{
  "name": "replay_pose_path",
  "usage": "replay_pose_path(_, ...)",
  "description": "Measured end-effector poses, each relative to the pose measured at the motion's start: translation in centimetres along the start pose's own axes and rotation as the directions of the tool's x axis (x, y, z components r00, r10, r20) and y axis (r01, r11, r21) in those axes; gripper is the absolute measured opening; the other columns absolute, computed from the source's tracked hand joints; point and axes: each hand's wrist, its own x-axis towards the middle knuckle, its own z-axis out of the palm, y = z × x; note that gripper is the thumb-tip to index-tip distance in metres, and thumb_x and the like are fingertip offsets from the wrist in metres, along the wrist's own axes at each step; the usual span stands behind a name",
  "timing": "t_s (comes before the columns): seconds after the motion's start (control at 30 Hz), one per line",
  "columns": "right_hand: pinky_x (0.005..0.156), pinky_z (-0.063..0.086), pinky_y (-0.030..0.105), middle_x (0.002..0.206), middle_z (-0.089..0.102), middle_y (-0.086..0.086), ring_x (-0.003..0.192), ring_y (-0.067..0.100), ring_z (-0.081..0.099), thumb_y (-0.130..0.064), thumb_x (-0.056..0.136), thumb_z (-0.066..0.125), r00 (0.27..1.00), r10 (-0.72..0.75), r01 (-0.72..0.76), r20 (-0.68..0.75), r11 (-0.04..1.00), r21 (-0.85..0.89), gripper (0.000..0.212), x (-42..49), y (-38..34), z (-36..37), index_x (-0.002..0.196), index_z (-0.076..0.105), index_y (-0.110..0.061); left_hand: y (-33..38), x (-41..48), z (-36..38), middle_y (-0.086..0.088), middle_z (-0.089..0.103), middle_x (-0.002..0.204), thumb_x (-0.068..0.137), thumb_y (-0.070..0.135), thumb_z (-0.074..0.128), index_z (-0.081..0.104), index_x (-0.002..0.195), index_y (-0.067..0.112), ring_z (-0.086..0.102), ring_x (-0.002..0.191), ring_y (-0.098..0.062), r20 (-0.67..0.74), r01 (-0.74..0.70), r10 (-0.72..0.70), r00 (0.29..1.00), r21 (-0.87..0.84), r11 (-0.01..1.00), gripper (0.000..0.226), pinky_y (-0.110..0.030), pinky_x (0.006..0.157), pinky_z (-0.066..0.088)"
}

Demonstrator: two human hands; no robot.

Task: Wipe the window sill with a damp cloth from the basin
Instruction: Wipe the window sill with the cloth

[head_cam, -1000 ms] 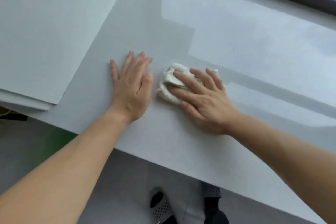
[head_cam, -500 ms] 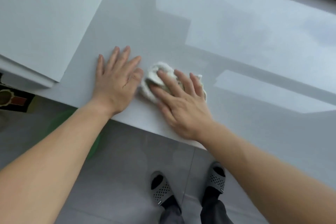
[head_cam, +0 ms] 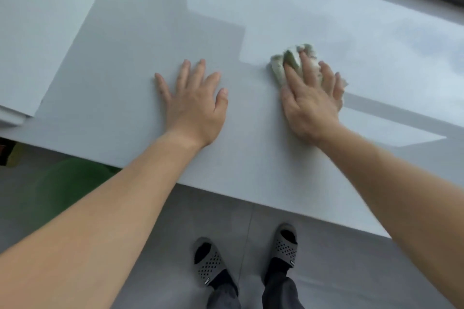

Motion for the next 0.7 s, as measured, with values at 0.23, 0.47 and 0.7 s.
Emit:
replay_pose_path(0.23,0.121,0.008,0.054,0.165,0.020,-0.011,0.151,0.028,0.017,-0.043,0.099,0.043,0.775,-0.623,0.631,0.108,0.773,-0.070,0.050,-8.9,2.2,1.0,0.149,0.039,-0.044,1.5,0.3,0.9,-0.010,0.021,0.160,0.096,0.045,0.030,0.042,0.136,0.018,0.007,0.149,-0.031,-0.048,0.055,-0.052,0.997,0.044,0.998,0.050,-0.068,0.113,-0.005)
replay_pose_path(0.47,0.120,-0.001,0.055,0.167,0.011,-0.010,0.150,0.034,0.009,-0.049,0.099,0.026,0.992,-0.101,0.100,-0.072,0.995,-0.027,0.051,-0.7,2.3,0.7,0.150,0.032,-0.043,2.1,1.0,1.8,0.002,0.016,0.164,0.093,0.046,0.025,0.037,0.146,0.029,0.004,0.151,-0.022,-0.045,-0.089,0.091,0.995,0.036,0.995,0.057,-0.057,0.118,-0.008)
replay_pose_path(0.7,0.120,0.007,0.050,0.165,0.020,-0.010,0.148,0.031,0.020,-0.050,0.099,0.030,0.873,-0.487,0.488,0.026,0.871,-0.055,0.051,-2.1,5.0,0.3,0.150,0.030,-0.049,3.1,1.4,1.6,-0.007,0.030,0.158,0.092,0.042,0.036,0.050,0.134,0.020,0.016,0.148,-0.028,-0.092,-0.066,0.068,0.993,0.025,0.997,0.050,-0.060,0.117,-0.002)
